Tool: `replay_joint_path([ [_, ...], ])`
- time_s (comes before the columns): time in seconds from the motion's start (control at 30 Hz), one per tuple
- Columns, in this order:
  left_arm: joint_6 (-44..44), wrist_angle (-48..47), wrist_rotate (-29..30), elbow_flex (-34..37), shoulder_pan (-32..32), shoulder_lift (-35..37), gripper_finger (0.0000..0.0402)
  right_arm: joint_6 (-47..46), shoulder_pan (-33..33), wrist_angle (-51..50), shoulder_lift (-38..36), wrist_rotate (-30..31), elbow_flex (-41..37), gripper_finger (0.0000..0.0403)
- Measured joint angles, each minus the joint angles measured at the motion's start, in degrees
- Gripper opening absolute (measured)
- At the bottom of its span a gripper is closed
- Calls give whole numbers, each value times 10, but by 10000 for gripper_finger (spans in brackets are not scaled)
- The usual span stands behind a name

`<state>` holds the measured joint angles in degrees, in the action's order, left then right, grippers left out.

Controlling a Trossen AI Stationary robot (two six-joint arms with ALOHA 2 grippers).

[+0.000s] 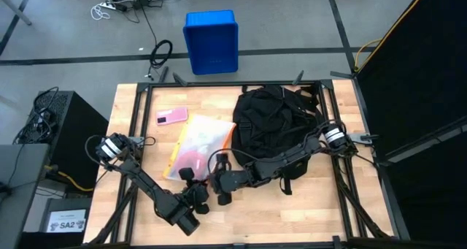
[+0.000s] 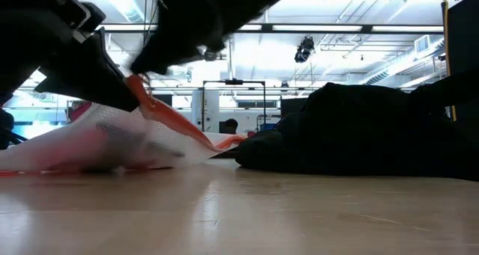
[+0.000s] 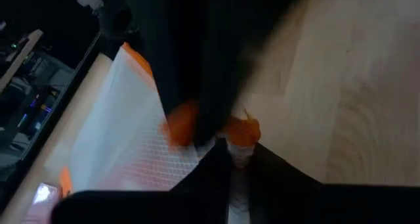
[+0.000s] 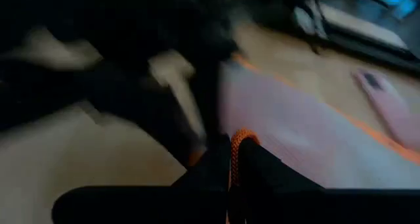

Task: Unpack backpack
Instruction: Open the zip bag

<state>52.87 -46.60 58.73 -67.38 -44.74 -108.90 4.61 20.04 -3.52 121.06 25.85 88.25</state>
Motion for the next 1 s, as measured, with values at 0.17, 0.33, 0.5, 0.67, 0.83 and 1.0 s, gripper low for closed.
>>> replay_joint_path([
  [0.17,5,-97,-5,-51,-21,0,1,-44,0,-173,-32,102,0,0],
  [0.33,15,-163,-5,-119,-46,0,0,-107,-19,-294,-39,115,0,0],
  [0.5,8,-192,-5,-160,-73,0,0,-150,-40,-374,-39,126,0,0],
  [0.67,6,-212,-49,-164,-108,0,0,-172,-65,-488,-42,169,0,0],
  [0.83,71,-256,-86,-164,-144,0,0,-253,-96,-635,-42,173,0,0],
  [1.0,94,-271,-82,-163,-155,0,0,-328,-98,-752,-42,169,0,0],
])
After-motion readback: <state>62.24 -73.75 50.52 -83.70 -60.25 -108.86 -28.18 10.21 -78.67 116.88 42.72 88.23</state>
